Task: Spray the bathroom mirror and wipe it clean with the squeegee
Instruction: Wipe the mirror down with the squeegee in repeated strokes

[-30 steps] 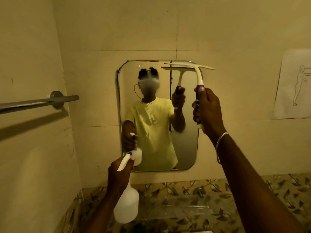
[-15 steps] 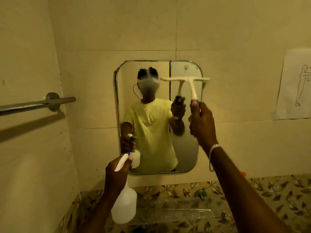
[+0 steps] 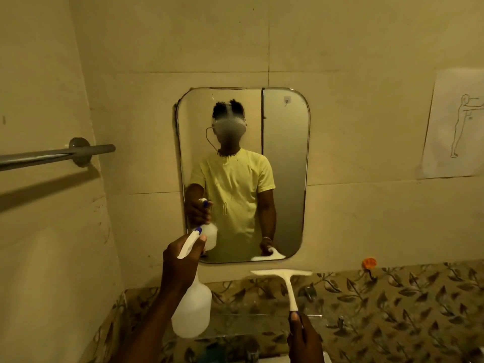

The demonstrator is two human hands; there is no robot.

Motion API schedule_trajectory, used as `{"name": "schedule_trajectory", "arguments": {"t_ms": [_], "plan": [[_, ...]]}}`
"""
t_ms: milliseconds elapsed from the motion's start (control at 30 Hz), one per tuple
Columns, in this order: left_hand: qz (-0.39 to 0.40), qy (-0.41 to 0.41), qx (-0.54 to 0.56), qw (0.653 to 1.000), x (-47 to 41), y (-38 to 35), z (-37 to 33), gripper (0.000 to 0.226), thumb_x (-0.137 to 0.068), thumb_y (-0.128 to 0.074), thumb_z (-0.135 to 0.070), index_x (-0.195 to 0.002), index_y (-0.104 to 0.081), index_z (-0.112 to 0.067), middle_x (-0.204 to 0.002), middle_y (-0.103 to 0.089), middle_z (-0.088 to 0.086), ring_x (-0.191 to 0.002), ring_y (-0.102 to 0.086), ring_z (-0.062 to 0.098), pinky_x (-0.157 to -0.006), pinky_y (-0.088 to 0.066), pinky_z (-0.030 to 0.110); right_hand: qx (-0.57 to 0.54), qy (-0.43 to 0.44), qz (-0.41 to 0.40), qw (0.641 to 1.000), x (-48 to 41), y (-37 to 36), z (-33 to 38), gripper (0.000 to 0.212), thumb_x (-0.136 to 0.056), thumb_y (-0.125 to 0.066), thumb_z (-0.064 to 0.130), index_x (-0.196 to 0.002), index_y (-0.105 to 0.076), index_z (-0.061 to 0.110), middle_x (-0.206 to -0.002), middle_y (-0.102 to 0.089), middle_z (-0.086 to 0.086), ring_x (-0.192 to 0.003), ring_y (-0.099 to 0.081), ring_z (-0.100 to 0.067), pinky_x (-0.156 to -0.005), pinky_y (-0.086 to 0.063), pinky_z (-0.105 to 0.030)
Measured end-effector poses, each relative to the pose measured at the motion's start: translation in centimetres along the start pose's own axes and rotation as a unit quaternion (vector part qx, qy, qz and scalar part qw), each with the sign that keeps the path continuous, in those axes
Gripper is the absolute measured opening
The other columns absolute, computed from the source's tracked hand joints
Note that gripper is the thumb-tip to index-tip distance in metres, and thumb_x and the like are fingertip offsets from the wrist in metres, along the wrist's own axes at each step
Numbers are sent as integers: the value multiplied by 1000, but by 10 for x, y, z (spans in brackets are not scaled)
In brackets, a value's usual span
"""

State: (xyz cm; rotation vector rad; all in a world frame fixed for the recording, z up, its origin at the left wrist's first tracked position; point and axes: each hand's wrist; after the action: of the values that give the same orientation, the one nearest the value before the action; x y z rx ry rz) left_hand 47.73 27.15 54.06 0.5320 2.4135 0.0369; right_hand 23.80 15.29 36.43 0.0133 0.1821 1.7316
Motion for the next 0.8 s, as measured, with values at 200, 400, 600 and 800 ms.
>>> {"name": "schedule_trajectory", "arguments": {"t_ms": [200,400,600,800], "plan": [[-12,-16,4,1000,-2,10,-4,7,-92,-71,-26,-91,-73,-19,-75,-71,-7,-73,-70,8,-58,-52,6,-124,153,89,976,-10,-4,152,33,-103,-46,51,-90,-62,26,-59,-48,3,-46,-42,-15,-46,-36,-30],[-18,-38,29,999,-5,17,-8,6,-91,-71,-23,-89,-68,-28,-76,-69,-16,-77,-69,-7,-59,-52,5,-152,286,75,943,-44,-26,310,33,-111,-40,38,-120,-59,12,-74,-57,2,-49,-49,-7,-40,-41,-22],[-18,-38,21,999,-12,20,0,8,-93,-69,-19,-96,-74,-13,-81,-74,0,-79,-71,10,-64,-51,4,-145,308,63,938,-55,-48,378,38,-111,-38,40,-128,-56,12,-105,-70,-21,-77,-67,-26,-65,-61,-42],[-25,-51,8,998,-20,26,10,9,-93,-69,-20,-88,-74,-14,-76,-74,0,-74,-70,10,-63,-52,7,-95,338,-6,936,-63,-63,391,39,-111,-37,38,-125,-57,8,-105,-70,-16,-88,-71,-32,-76,-61,-47]]}}
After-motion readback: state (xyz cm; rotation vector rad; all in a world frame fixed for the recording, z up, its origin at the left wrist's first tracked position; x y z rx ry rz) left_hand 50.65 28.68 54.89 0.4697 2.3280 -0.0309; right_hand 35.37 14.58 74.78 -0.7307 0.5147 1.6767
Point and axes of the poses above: each hand's wrist, its own x-axis away from the middle knuckle, its own y-axis out of the back of the hand, z = x × y
